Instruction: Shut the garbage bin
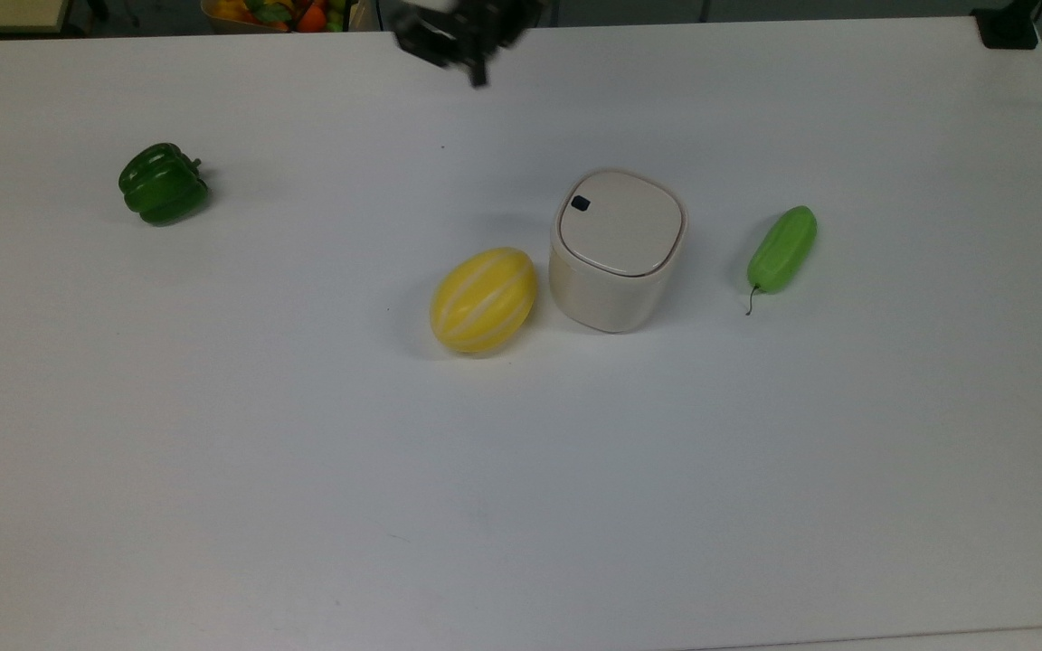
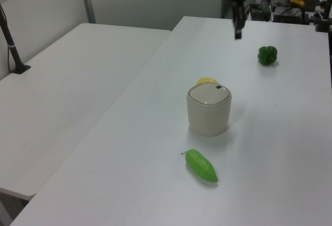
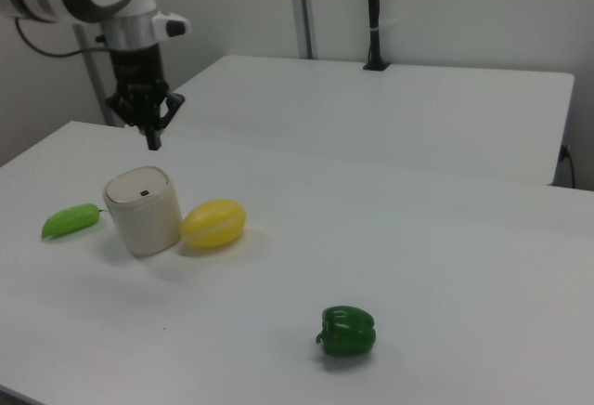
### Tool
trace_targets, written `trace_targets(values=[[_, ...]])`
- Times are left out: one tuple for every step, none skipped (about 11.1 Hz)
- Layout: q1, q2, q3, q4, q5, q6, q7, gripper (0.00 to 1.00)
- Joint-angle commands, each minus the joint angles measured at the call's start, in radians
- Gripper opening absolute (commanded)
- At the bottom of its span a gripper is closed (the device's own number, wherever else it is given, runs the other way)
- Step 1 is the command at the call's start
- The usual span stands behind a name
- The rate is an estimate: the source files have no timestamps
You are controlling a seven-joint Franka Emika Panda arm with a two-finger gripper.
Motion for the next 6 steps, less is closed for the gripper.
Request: trace_targets(values=[[-0.143,-0.060,0.002,-0.022,-0.010,-0.049,0.217,0.52],[-0.187,-0.064,0.002,-0.021,-0.010,-0.046,0.269,0.93],[-0.217,-0.069,0.001,-0.019,-0.013,-0.051,0.259,1.00],[-0.240,-0.069,0.001,-0.019,-0.013,-0.048,0.260,1.00],[-0.252,-0.083,0.001,-0.019,-0.016,-0.052,0.272,1.00],[-0.255,-0.100,0.001,-0.019,-0.022,-0.052,0.274,1.00]])
